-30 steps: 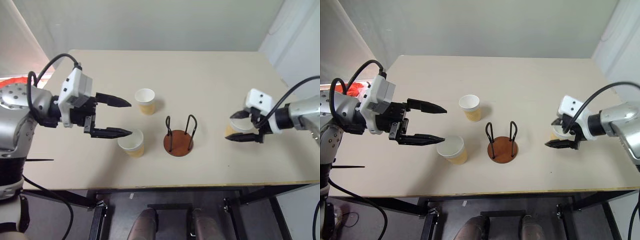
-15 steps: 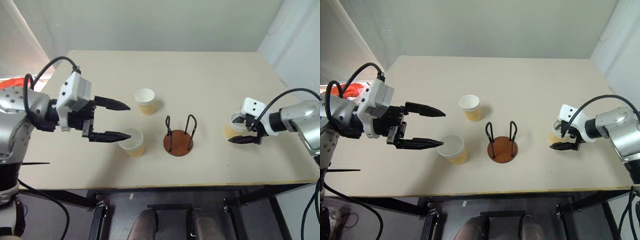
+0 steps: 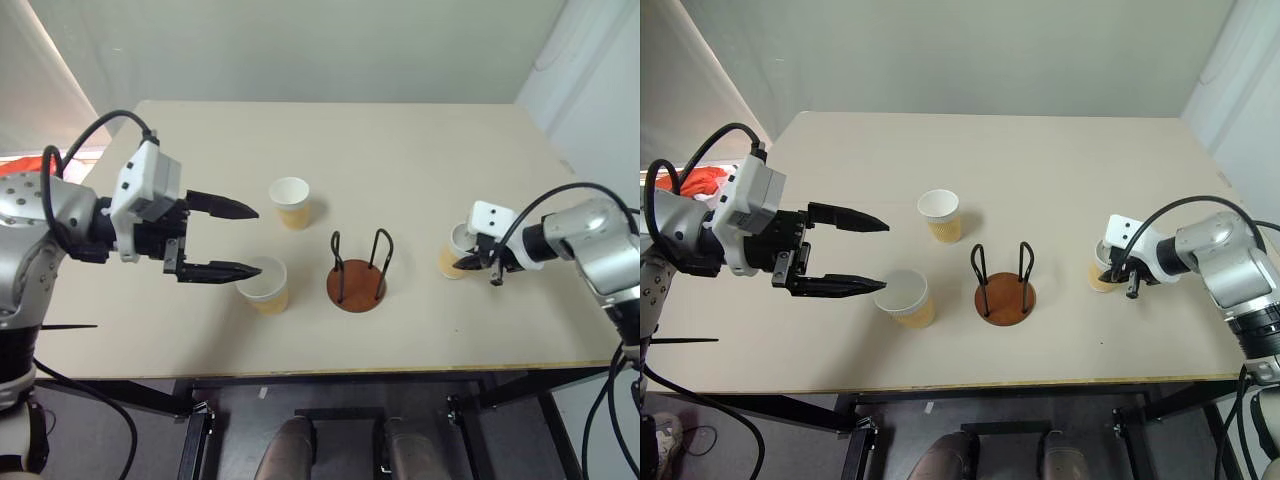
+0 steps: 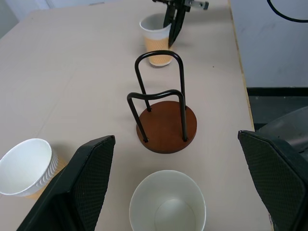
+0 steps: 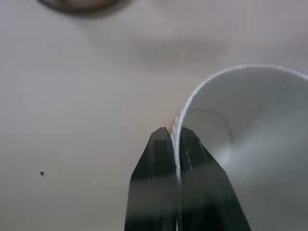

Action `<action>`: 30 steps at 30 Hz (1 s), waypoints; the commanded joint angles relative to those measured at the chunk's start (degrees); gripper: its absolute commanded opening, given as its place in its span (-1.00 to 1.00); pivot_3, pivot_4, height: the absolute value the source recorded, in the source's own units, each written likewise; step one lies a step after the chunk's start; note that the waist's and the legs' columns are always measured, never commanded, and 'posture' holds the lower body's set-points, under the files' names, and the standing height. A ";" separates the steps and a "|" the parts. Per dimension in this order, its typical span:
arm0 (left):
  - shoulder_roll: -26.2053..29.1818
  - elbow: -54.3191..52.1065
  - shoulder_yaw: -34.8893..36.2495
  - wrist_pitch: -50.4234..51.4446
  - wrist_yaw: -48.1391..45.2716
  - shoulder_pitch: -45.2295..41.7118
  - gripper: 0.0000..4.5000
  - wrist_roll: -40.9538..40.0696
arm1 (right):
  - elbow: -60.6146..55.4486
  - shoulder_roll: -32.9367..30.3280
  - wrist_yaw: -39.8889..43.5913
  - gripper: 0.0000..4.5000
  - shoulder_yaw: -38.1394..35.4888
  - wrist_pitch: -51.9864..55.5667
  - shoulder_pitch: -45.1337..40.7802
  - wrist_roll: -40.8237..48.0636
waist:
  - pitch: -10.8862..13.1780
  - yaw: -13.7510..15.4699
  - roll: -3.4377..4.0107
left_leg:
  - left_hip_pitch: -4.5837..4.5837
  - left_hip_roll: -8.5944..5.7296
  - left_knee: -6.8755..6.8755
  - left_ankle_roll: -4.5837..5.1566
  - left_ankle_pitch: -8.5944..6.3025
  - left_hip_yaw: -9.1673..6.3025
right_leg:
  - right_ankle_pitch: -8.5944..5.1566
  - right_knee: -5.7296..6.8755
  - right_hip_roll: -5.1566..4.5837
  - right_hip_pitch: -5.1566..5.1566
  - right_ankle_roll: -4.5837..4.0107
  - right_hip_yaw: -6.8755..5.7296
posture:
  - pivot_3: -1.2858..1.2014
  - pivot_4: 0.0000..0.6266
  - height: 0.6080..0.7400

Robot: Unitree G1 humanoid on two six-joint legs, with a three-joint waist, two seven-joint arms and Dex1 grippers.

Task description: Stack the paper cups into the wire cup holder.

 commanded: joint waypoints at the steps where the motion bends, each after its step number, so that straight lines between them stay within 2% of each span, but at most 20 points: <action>1: 1.15 0.14 2.88 -0.63 0.03 -0.96 1.00 -0.97 | -5.37 0.52 4.13 -0.99 -7.10 2.75 -7.85 7.80 | 0.03 -0.04 0.06 | -0.02 -0.01 -0.01 -0.01 0.01 0.01 | 0.00 0.01 0.00 -0.04 -0.01 0.02 | 0.03 -0.52 1.00; 4: 1.50 0.58 3.31 -0.90 -0.33 -0.98 1.00 -0.90 | -7.45 4.01 6.35 -0.99 -8.14 4.41 -15.11 12.92 | 0.03 -0.40 0.05 | 0.01 0.02 -0.09 -0.03 0.02 0.01 | -0.06 0.01 0.07 -0.06 -0.10 0.03 | 0.03 -0.52 1.00; 7: 1.43 0.58 3.37 -1.18 -0.34 -0.61 1.00 -0.75 | -9.79 8.08 7.96 -0.99 -6.23 4.52 -18.67 15.22 | -0.02 -0.43 -0.03 | 0.08 0.11 -0.20 -0.06 0.01 -0.02 | -0.22 0.03 0.14 -0.06 -0.36 -0.01 | 0.03 -0.52 1.00; 12: 0.91 -0.21 3.24 -1.15 0.17 -0.13 1.00 -0.88 | -9.30 12.34 8.93 -0.99 -0.40 0.51 -18.11 11.86 | -0.01 -0.22 -0.02 | 0.09 0.11 -0.20 -0.08 -0.01 -0.04 | -0.32 0.15 0.13 -0.07 -0.54 -0.06 | 0.03 -0.52 1.00; 19: 1.27 -2.27 5.18 -0.65 0.66 2.80 1.00 -1.85 | -7.30 13.71 9.82 -0.99 2.62 -1.77 -17.79 9.52 | -0.01 -0.20 -0.01 | 0.09 0.07 -0.18 -0.08 -0.03 -0.04 | -0.30 0.24 0.07 -0.09 -0.58 -0.06 | 0.03 -0.52 1.00; 20: 1.35 -2.54 5.40 -0.57 0.77 3.16 1.00 -2.03 | -7.14 13.81 9.85 -0.81 2.98 -1.89 -17.66 9.15 | -0.01 -0.24 -0.01 | 0.10 0.07 -0.18 -0.08 -0.03 -0.04 | -0.30 0.26 0.07 -0.09 -0.58 -0.06 | 0.03 -0.52 1.00; 21: 1.46 -2.76 5.60 -0.49 0.87 3.49 1.00 -2.21 | -7.07 13.89 10.04 -0.74 3.30 -2.10 -17.51 8.81 | 0.00 -0.30 -0.01 | 0.13 0.07 -0.18 -0.10 -0.04 -0.04 | -0.30 0.31 0.07 -0.09 -0.59 -0.05 | 0.03 -0.52 1.00; 25: 2.00 -3.27 5.93 -0.37 0.85 4.15 1.00 -2.55 | -6.95 14.15 10.24 -0.17 3.73 -2.67 -17.22 8.10 | 0.00 -0.32 -0.01 | 0.18 0.09 -0.17 -0.16 0.00 -0.04 | -0.35 0.54 0.08 -0.15 -0.67 -0.05 | 0.03 -0.52 1.00; 30: 5.89 -4.03 4.21 -2.27 -3.95 4.97 1.00 -1.21 | -7.92 14.72 9.93 0.57 3.25 -2.18 -16.74 8.28 | -0.01 -0.41 -0.01 | 0.23 0.11 -0.17 -0.19 0.02 -0.04 | -0.38 0.60 0.09 -0.15 -0.72 -0.05 | 0.03 -0.52 1.00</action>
